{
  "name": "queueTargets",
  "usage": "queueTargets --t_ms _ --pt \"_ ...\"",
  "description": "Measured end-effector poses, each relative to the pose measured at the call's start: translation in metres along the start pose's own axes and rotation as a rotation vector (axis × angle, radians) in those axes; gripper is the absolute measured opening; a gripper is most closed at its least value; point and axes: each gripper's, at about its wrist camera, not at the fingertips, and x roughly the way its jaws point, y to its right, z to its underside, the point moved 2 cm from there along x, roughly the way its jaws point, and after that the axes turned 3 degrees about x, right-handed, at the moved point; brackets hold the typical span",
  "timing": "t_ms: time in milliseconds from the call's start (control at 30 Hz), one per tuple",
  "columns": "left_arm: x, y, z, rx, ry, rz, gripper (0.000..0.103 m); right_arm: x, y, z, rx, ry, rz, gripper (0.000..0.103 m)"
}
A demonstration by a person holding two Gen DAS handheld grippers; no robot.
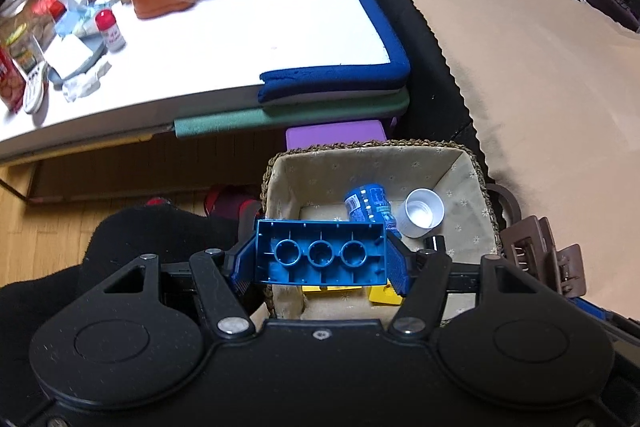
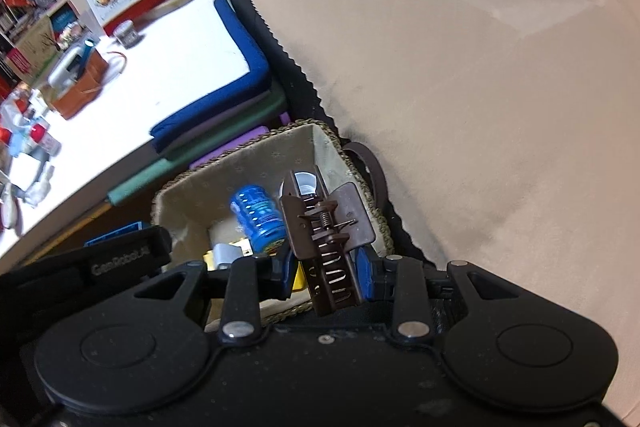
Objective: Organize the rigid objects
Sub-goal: 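Carry the blue brick and hair clip into the basket and open both grippers, then withdraw both tools upward from the basket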
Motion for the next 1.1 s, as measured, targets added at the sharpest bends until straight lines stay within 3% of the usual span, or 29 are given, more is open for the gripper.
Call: queueTargets --t_ms 600,667,700,1100 --pt "0.007 0.002 -0.005 0.0 -0.027 0.043 0.06 0.015 -0.004 -0.01 0.034 0.016 -0.007 0.03" --pt "0.006 0.002 -0.005 0.002 -0.019 0.034 0.066 0.015 -0.004 -0.01 0.046 0.022 0.004 0.044" --pt "0.005 0.002 -0.005 0.0 -0.013 0.026 0.068 0.013 -0.004 -0.01 0.045 0.032 0.015 0.045" --pt "-0.001 0.009 0.0 0.04 0.013 0.027 0.081 0.006 0.013 0.002 0.069 0.04 0.014 0.056"
